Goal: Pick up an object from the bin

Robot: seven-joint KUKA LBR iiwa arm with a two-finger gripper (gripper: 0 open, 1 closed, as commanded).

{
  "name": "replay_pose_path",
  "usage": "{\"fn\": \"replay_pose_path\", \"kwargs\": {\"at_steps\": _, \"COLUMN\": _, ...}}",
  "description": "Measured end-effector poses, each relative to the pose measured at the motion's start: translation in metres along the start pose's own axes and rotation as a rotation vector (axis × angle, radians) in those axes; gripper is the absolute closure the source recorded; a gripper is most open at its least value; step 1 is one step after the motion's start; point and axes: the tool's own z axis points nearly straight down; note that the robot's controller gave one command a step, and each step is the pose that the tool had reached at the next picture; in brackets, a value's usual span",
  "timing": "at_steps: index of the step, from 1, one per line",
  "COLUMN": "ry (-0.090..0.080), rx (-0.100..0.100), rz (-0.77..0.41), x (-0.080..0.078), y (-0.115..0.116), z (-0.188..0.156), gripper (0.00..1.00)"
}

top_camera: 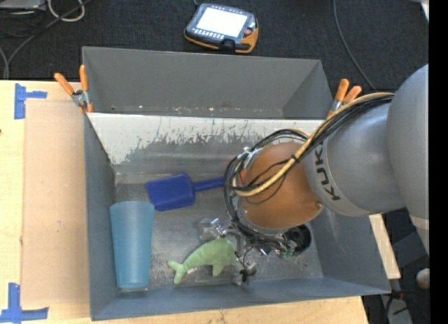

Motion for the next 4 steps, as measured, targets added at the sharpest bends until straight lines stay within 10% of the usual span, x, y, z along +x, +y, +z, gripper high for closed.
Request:
{"fn": "replay_pose_path", "kwargs": {"at_steps": 1, "ry": -0.001, "rx": 0.0, "rz": -0.1, "x": -0.0047, "y": 0.0062, "z": 0.0, "gripper": 1.0}}
{"fn": "replay_pose_path", "kwargs": {"at_steps": 4, "ry": -0.001, "rx": -0.001, "rz": -0.117, "x": -0.0057, "y": 0.0084, "z": -0.0067, "gripper": 1.0}}
